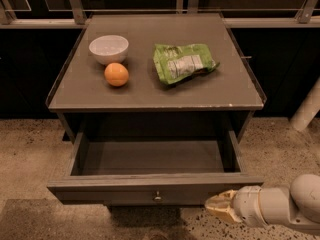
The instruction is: Close top drawer
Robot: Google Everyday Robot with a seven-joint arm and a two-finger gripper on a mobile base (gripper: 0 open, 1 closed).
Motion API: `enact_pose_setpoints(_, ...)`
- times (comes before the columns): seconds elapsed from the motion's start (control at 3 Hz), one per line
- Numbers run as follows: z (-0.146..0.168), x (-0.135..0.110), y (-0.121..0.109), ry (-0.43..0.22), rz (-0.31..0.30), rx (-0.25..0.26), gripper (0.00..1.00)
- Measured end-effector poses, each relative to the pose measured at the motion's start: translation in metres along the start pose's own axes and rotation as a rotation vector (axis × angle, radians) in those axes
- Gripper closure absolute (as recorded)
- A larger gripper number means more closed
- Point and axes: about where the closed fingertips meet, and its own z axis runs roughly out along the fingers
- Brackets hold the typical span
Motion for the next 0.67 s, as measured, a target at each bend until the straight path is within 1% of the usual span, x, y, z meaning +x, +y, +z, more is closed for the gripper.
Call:
enact_pose_setpoints(0.33,0.006,-0.012,-0.021,-0.061,-0.021,0.061,1.00)
enact_pose_setpoints(0.67,0.003,-0.028,-0.038,-0.087,-0.031,0.150,1.00)
